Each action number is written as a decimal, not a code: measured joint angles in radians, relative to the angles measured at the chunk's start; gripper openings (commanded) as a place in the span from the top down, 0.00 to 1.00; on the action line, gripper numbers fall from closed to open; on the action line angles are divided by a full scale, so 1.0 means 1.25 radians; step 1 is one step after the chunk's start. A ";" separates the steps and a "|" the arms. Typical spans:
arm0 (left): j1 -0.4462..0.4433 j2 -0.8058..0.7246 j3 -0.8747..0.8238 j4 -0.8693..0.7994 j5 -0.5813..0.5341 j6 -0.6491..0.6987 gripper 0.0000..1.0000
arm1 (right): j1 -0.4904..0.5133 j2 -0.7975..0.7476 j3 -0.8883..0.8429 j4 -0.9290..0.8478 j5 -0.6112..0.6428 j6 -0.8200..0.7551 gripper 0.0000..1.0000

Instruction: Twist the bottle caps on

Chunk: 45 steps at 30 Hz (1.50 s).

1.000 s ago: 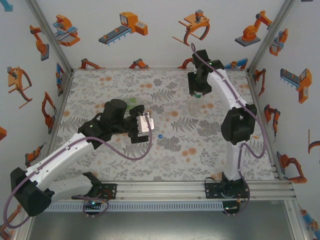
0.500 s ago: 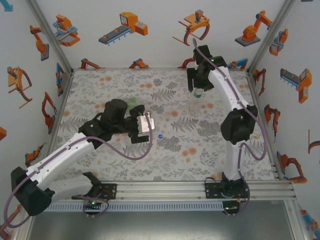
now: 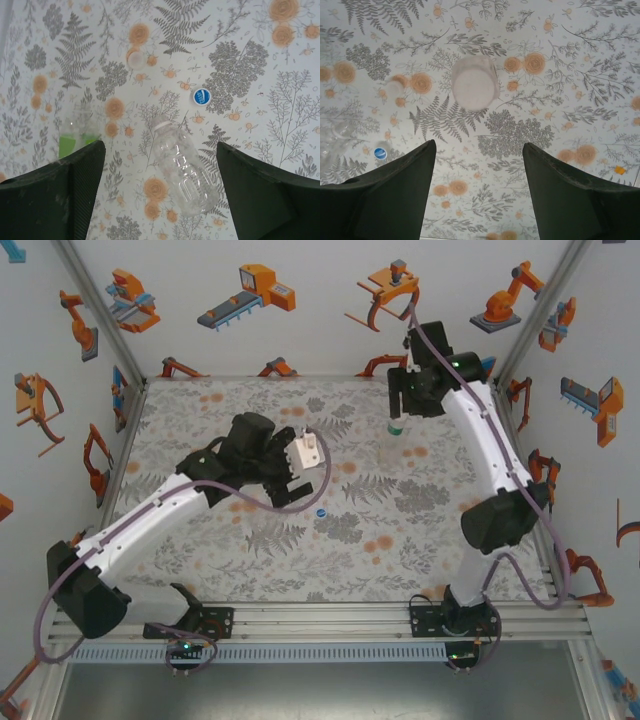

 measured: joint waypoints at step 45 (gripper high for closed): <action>0.102 0.265 -0.118 -0.023 -0.134 -0.420 0.15 | 0.002 -0.449 -0.467 0.159 -0.052 0.052 0.37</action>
